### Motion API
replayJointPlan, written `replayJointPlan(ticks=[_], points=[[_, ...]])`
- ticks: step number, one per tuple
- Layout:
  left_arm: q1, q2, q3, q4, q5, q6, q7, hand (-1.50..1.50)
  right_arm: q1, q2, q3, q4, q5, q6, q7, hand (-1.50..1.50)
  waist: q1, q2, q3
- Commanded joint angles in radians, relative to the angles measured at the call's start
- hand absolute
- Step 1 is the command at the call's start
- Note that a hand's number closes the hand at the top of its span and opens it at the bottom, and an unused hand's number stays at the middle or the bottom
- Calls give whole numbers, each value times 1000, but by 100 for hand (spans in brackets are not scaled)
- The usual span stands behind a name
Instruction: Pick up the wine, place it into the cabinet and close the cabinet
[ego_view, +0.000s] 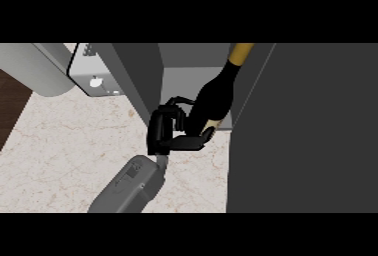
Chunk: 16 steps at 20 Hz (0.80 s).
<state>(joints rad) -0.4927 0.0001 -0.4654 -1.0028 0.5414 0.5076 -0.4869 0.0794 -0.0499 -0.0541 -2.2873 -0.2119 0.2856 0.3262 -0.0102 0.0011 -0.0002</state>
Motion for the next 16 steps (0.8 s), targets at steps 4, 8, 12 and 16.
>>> replayJointPlan(ticks=[4, 8, 12, 16], points=[[-77, 0, 33, 173, 115, -58, -85, 150, -83, 11, 14, 52, 21, -39, 27, -150, -1, 2, 0], [-67, 0, 13, 239, 237, -102, -207, 150, 25, -27, -56, 43, -43, 49, -52, -150, -14, 3, 0], [-95, 0, 15, 336, 279, -193, -249, 150, -63, -43, -65, -22, -109, -29, 113, -150, -8, 2, -1], [-178, 0, -21, 387, 344, -200, -245, 150, 13, 5, -6, 36, -23, 27, -28, -150, -13, 3, 0]])
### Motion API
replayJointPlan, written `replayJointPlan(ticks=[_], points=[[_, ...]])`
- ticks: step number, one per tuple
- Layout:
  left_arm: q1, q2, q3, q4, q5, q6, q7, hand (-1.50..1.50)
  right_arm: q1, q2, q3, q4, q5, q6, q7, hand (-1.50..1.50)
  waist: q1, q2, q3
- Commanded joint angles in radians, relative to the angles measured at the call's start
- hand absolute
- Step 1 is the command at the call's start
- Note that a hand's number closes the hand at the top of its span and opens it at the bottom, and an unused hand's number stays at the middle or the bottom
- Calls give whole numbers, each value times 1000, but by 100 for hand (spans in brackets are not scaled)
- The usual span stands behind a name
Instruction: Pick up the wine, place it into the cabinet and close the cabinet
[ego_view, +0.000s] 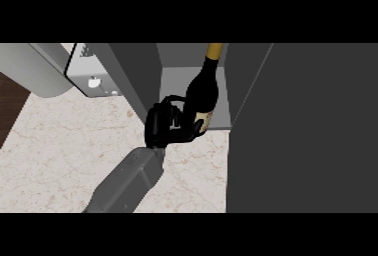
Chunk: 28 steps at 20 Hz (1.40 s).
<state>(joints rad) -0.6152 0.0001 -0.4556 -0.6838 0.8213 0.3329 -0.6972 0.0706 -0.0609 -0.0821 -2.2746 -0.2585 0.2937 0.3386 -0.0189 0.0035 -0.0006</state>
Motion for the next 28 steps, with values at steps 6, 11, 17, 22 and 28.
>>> replayJointPlan(ticks=[6, 11, 17, 22, 28], points=[[-125, 0, -21, 218, 123, -99, -70, 150, 25, -10, -33, 41, -37, 42, -42, -150, -14, 4, 0], [-164, 0, -30, 154, 160, -70, 0, 150, -13, -1, -11, 25, -21, 2, 4, -150, -3, 0, 0], [-261, 0, 40, 312, 157, -113, -22, 150, -33, -39, -60, 89, -45, 60, -62, -150, -6, 3, 0], [-279, 0, -3, 289, 189, -25, 9, 150, 57, 31, 47, 0, 33, 30, -50, -150, -21, 3, 0], [-288, 0, 2, 417, 199, -104, -8, 150, -68, -20, -16, 67, -21, 29, -27, -150, -37, 13, -1]])
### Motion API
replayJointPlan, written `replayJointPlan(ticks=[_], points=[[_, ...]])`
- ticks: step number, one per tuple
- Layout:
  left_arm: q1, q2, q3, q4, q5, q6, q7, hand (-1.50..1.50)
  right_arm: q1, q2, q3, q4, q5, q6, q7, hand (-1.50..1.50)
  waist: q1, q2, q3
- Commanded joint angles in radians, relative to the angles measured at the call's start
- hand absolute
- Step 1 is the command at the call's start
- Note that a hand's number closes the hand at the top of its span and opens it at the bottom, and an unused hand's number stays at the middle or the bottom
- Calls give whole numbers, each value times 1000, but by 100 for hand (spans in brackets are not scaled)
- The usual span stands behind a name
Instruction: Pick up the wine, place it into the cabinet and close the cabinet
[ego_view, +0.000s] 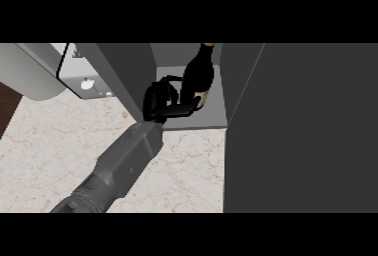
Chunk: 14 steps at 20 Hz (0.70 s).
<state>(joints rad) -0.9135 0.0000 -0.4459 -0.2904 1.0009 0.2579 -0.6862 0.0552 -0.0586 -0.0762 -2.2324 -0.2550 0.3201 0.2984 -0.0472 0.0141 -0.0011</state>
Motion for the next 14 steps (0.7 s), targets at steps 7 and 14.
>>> replayJointPlan(ticks=[7, 14], points=[[-44, 0, 69, 114, 21, -45, -83, 150, -23, 25, 45, 8, 32, -18, 3, -150, -5, 4, -1], [-58, 0, 104, 129, 19, -36, -196, -150, -34, -7, 19, -47, 19, -40, 77, -150, 9, -2, 0]])
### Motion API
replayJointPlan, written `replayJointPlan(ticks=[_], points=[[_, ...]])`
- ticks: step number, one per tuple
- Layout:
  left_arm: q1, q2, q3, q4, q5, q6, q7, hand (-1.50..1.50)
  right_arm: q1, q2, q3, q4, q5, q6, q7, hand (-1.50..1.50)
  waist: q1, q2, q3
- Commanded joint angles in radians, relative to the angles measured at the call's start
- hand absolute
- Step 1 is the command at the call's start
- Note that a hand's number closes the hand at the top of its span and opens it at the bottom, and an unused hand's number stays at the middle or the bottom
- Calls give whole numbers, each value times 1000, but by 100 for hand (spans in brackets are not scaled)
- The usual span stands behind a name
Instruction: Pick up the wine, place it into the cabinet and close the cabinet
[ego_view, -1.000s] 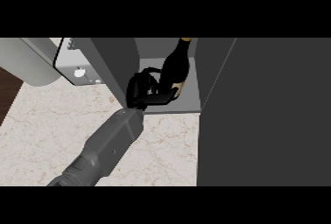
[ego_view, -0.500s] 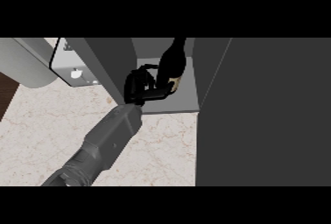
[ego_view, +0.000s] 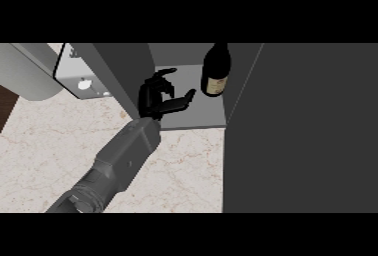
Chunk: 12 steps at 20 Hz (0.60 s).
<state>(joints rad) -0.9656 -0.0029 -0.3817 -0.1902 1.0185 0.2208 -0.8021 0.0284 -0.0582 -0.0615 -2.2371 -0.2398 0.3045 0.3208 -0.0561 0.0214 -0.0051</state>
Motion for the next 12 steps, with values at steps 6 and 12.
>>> replayJointPlan(ticks=[6, 12], points=[[59, 12, 17, -21, -34, -67, -152, -150, 56, 17, 12, -23, 25, 9, -36, -150, 35, -16, 5], [83, 19, -3, -103, -54, 4, -138, -150, 24, -17, -29, -29, 7, 0, 0, -150, 55, -24, 5]])
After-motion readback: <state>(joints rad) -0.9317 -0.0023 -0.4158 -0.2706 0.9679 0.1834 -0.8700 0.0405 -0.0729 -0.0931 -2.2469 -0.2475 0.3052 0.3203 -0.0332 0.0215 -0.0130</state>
